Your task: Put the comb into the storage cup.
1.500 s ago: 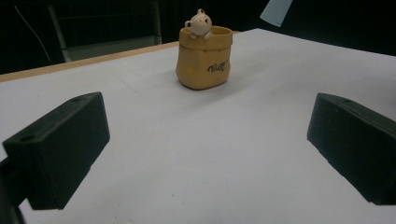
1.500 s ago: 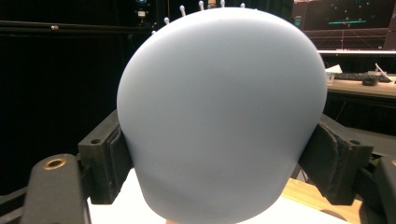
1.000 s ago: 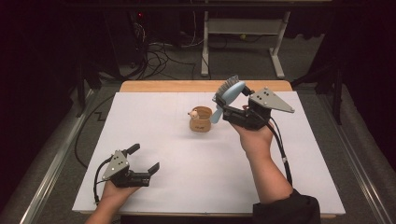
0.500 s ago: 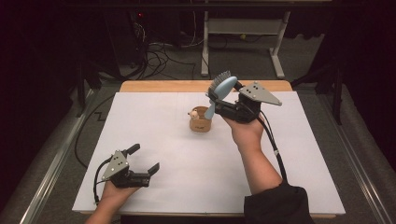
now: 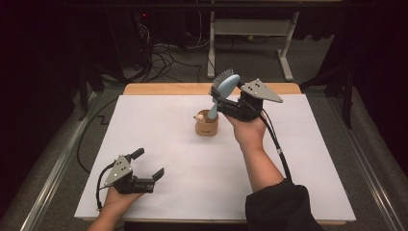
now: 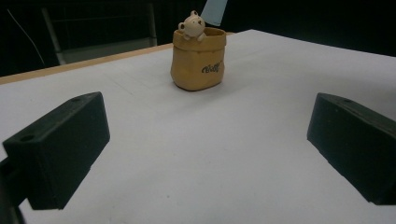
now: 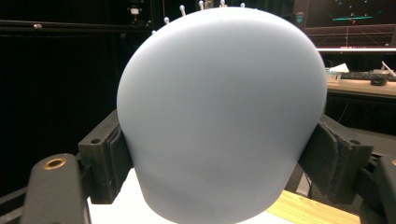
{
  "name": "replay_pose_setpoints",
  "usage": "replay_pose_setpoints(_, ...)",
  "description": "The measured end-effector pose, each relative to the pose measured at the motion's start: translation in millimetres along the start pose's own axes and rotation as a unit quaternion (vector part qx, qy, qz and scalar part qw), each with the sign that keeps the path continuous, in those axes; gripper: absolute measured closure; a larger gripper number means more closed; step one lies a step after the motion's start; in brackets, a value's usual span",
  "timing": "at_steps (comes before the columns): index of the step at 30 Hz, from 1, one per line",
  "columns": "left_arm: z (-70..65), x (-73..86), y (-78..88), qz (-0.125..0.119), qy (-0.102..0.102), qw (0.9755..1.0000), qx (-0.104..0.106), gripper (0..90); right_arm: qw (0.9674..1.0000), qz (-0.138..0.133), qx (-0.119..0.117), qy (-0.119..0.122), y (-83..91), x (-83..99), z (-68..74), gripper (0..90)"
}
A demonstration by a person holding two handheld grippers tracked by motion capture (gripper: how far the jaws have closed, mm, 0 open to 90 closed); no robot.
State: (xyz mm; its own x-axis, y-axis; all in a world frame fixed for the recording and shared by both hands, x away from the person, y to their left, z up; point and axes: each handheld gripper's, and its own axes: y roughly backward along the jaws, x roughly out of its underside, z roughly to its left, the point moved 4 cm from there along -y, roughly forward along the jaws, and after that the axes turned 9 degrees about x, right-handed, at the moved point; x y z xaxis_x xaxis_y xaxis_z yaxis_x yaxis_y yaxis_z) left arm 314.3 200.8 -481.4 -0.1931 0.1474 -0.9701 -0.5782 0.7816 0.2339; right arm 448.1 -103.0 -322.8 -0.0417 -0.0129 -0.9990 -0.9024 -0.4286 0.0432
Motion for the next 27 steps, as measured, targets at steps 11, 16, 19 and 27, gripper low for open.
replay_pose_setpoints(11, 0.6, -0.3, 0.6, -0.003, 0.004, 1.0000, 0.001, 0.0, 1.0000, 0.005, 0.005, -0.003, -8.5, 3.9, -1.6, 20.8)
replay_pose_setpoints(16, 1.4, -0.3, 1.1, -0.005, 0.007, 1.0000, 0.001, 0.0, 0.9999, 0.009, 0.007, -0.004, -10.6, 6.2, -2.1, 20.8)
replay_pose_setpoints(19, 1.5, -0.3, 1.2, -0.005, 0.008, 1.0000, 0.001, 0.0, 0.9999, 0.011, 0.006, -0.003, -11.9, 8.2, -1.4, 20.7)
replay_pose_setpoints(27, 2.3, 0.3, 2.0, -0.008, 0.012, 0.9999, 0.000, 0.0, 0.9998, 0.019, 0.004, -0.001, -17.3, 16.5, 4.2, 20.7)
